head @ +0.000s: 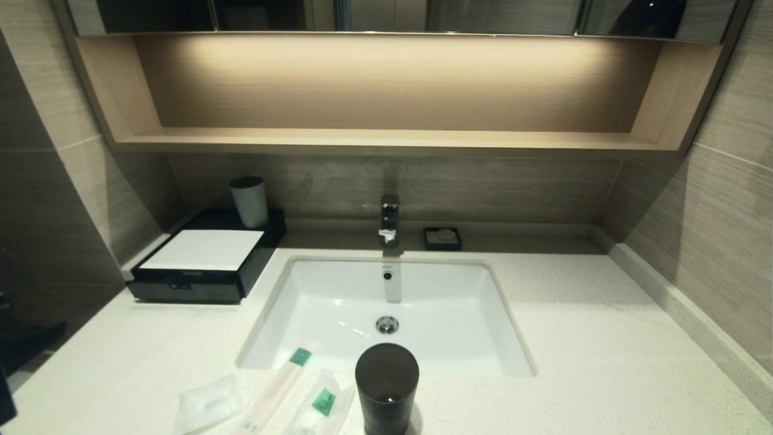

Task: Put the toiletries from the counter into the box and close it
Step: Open the drawer

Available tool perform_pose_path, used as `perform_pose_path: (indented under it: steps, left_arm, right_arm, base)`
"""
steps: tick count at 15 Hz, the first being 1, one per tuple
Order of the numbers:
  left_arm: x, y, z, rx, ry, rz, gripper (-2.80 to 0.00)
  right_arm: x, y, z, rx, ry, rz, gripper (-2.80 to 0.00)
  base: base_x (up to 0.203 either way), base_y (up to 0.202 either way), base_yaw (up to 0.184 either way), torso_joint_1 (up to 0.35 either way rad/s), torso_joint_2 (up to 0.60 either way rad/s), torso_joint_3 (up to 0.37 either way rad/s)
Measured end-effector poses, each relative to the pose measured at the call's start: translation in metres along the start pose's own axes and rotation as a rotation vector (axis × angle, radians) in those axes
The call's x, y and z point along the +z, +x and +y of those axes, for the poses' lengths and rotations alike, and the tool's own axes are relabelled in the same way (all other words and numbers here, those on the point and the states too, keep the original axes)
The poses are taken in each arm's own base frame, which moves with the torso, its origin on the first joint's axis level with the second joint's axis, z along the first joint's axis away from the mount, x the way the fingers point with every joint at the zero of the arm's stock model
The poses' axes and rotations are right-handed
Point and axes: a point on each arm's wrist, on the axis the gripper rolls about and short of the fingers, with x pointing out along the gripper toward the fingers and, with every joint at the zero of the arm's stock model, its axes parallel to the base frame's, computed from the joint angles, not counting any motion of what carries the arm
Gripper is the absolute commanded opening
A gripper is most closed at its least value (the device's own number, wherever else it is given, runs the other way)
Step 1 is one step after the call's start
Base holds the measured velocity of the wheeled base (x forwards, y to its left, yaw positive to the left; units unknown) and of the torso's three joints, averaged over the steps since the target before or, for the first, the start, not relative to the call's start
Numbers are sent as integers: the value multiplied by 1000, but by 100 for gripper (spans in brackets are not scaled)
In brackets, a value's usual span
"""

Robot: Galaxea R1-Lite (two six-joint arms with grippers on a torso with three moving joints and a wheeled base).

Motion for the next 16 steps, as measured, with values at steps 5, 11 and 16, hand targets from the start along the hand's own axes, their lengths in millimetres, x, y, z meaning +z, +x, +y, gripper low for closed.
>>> perform_pose_path:
  steps: [5, 11, 16]
  left_arm:
    - [5, 37, 3, 14, 19, 167, -280]
    - [17, 78, 6, 26, 14, 265, -280]
    - [25, 114, 10, 52, 13, 319, -280]
  right_arm:
    - [0, 0, 0, 0, 1, 0, -280]
    - [0, 0, 0, 0, 1, 0, -280]
    - [0, 0, 0, -1, 10, 2, -280]
  base:
    - [0, 0, 0, 0, 0, 0]
    - [0, 0, 0, 0, 0, 0]
    - [0, 0, 0, 0, 0, 0]
